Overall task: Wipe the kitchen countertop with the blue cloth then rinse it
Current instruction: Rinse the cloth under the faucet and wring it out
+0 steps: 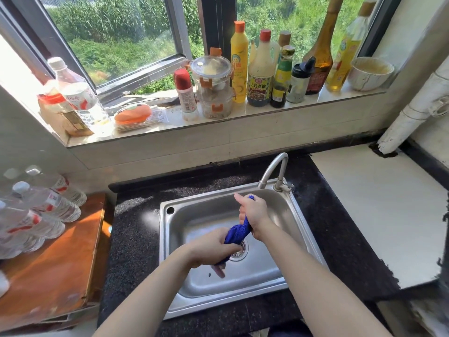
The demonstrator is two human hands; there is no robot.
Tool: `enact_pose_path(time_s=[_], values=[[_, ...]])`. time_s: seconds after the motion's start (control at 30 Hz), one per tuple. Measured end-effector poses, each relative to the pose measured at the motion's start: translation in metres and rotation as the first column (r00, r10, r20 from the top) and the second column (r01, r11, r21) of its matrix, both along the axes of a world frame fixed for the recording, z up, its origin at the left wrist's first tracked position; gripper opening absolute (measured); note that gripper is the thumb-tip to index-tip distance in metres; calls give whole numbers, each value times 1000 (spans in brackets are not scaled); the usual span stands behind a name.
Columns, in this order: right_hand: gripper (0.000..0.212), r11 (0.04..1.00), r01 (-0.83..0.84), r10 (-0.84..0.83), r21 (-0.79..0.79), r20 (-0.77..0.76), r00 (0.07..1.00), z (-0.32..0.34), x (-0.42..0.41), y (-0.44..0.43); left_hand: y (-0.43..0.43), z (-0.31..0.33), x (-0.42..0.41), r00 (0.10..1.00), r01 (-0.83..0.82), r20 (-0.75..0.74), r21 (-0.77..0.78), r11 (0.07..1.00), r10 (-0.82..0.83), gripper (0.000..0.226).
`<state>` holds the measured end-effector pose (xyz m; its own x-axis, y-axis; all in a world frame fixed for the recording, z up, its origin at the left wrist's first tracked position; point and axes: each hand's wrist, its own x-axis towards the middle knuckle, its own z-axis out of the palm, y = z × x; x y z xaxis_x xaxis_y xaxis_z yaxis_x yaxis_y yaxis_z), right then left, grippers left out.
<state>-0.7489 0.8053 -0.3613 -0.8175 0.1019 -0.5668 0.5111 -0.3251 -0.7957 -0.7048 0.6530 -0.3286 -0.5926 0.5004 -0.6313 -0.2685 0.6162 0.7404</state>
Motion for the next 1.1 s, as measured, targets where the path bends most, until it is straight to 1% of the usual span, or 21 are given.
enact_pose_path(time_s=[0.03,0.07,0.1,0.13,0.23,0.37,0.4,0.47,0.6,0.67,0.73,0.77,0.8,0.83,0.87,0.9,0.93,0.97,1.0,1.03,1.1], values=[[49,999,8,-11,54,42,999,-5,-2,0,1,-7,0,987,61,-143,-123,990,-79,12],[48,993,3,-12,114,81,997,-10,-4,0,2,-13,1,944,104,-282,-243,964,-172,16],[45,985,-11,-11,175,122,992,-15,-5,-1,2,-21,2,888,122,-383,-339,933,-255,17],[40,976,-17,-19,219,164,986,-19,-7,-2,1,-28,3,841,122,-444,-401,908,-309,17],[26,966,10,-82,257,273,959,-30,-8,-4,4,-43,10,733,83,-551,-510,856,-399,13],[31,958,2,-106,287,345,933,-34,-10,-8,4,-46,15,634,31,-595,-619,785,-494,9],[33,957,-2,-104,291,351,930,-34,-12,-10,2,-45,16,622,20,-597,-635,772,-507,6],[35,956,-5,-102,293,348,932,-32,-14,-15,-3,-46,17,605,-11,-617,-638,770,-503,8],[36,950,6,-113,314,326,938,-33,-17,-21,-11,-56,16,591,-56,-685,-561,826,-425,2],[35,941,4,-113,339,303,946,-33,-17,-22,-15,-61,18,575,-79,-729,-501,862,-371,8],[39,920,-26,-72,391,234,970,-32,-18,-21,-18,-61,19,633,-113,-729,-421,900,-261,15],[43,920,-50,-30,388,197,980,-29,-17,-19,-20,-59,19,689,-129,-702,-364,923,-181,18],[45,935,-70,15,349,158,987,-24,-15,-18,-22,-57,18,757,-157,-650,-283,946,-69,20],[43,961,-86,54,263,126,991,-20,-14,-16,-22,-54,16,822,-202,-566,-183,962,65,21],[39,988,-90,77,129,104,992,-16,-13,-14,-23,-49,14,867,-264,-456,-82,961,200,22],[34,995,-89,92,-36,97,991,-12,-12,-11,-24,-45,13,889,-334,-326,15,942,321,21],[30,977,-84,103,-197,88,991,-8,-11,-9,-25,-42,13,891,-401,-191,99,911,412,20],[24,945,-81,109,-316,70,992,-4,-11,-7,-26,-39,14,878,-457,-78,166,874,473,17],[19,918,-74,100,-390,49,994,-2,-11,-6,-26,-37,15,855,-506,3,218,834,518,16],[15,899,-57,77,-435,29,997,-2,-9,-4,-26,-36,16,827,-555,71,269,788,558,17],[16,882,-40,35,-469,-18,999,-2,-4,-2,-25,-36,17,746,-663,226,350,662,627,25]])
